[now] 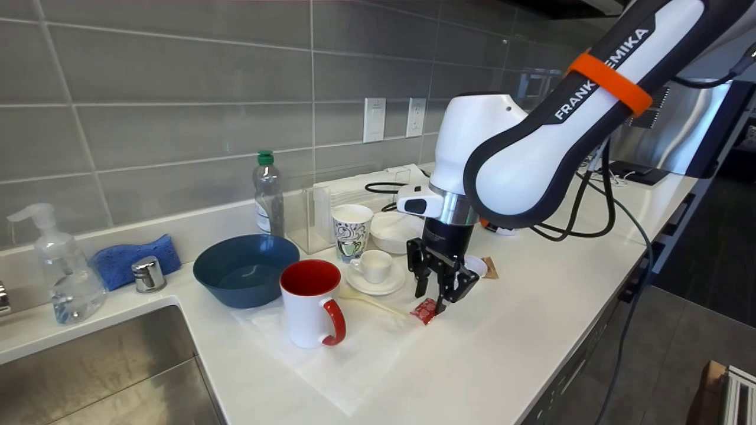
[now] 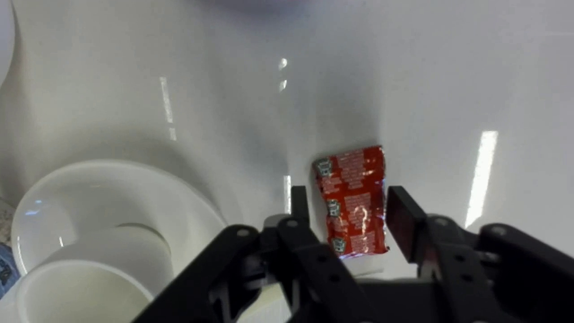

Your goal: Pick up the upside down white paper cup lid on the left and move it to the right of the kitchen counter, pick up the red packet from the kitchen counter and put it in the first white paper cup lid to the right

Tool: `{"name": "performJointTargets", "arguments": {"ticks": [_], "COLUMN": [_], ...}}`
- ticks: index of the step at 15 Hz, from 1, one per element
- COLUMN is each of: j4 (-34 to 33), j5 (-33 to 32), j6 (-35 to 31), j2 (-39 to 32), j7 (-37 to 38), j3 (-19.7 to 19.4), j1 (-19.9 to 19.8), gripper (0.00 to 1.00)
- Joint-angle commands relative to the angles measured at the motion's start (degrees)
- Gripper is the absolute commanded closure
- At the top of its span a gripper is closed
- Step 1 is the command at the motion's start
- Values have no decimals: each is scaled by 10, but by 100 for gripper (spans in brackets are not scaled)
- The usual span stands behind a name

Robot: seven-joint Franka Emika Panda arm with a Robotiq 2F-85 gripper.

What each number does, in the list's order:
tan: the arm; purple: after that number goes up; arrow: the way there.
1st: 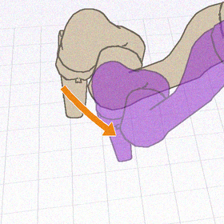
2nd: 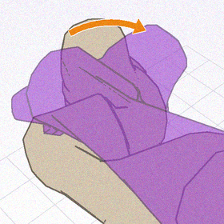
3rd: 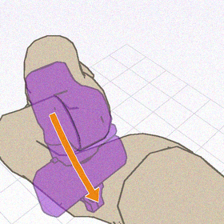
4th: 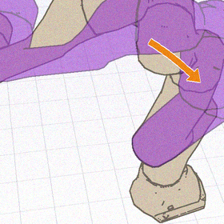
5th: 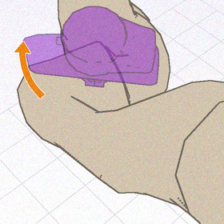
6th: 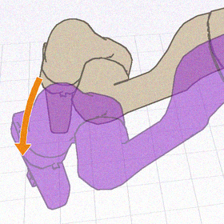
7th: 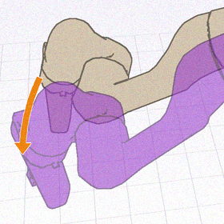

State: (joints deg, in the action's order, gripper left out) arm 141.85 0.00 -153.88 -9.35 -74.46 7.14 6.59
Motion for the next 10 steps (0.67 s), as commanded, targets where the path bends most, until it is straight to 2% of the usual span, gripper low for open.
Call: {"name": "performJointTargets", "arguments": {"ticks": [1, 2, 3, 5, 7, 10], "j4": [-14, -16, -19, -20, -19, -11], "j5": [-12, -11, -7, -10, -11, -14], "j6": [-4, 1, 9, 14, 22, 61], "j2": [-18, -20, -22, -23, -14, 21], "j7": [-29, -32, -37, -38, -30, 6], "j3": [14, 16, 18, 18, 17, 10], "j1": [-17, -19, -20, -21, -21, -20], "gripper": [64, 68, 66, 91, 100, 100]}}
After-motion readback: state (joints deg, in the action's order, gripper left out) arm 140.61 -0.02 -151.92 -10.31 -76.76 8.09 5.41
